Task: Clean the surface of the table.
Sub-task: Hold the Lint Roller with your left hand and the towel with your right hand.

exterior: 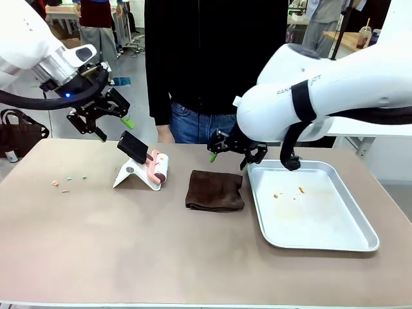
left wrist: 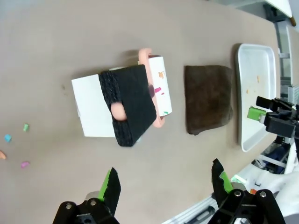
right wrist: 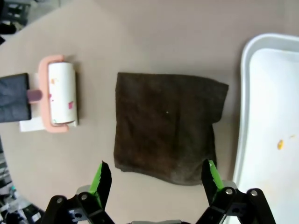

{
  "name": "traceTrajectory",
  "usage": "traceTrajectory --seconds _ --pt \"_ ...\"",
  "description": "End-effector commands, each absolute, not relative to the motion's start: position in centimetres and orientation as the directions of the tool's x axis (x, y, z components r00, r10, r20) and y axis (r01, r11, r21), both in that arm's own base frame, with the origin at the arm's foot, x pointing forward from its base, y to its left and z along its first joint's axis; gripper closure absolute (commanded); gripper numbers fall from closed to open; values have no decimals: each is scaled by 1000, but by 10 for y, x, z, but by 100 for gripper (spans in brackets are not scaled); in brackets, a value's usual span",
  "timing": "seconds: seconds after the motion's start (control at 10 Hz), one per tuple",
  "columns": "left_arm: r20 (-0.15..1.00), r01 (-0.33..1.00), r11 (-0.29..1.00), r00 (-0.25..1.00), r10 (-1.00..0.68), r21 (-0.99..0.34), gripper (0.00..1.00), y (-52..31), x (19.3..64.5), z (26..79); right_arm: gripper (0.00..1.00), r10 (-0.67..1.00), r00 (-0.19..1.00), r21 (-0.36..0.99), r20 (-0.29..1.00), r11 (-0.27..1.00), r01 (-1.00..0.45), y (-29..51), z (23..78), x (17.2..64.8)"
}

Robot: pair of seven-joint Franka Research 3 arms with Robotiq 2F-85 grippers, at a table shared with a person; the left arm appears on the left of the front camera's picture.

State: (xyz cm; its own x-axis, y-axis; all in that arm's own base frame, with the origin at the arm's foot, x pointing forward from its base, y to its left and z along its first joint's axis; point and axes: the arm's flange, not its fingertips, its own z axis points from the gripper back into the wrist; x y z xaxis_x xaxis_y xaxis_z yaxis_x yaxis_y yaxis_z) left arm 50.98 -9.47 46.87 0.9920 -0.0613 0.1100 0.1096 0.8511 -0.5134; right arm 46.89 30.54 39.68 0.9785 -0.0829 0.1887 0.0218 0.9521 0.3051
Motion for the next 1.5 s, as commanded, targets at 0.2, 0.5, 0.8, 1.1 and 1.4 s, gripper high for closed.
traceTrajectory --seconds 0.2,0.5,0.8,1.1,1.4 --pt "12 24 841 1000 -21 -541 0 -86 538 456 0 -104 982 206 155 976 71 338 392 493" --pt "14 23 831 1000 -18 -556 0 -84 549 431 0 -134 982 164 131 980 112 342 381 498" --pt "16 0 830 1000 10 -558 0 -82 557 412 0 -155 982 139 105 980 140 345 373 503" --pt "64 39 805 998 -1 -592 0 -86 563 407 0 -147 987 128 69 982 137 347 369 509" --pt "66 53 810 998 -17 -585 0 -88 566 400 0 -161 985 21 59 987 160 351 349 532"
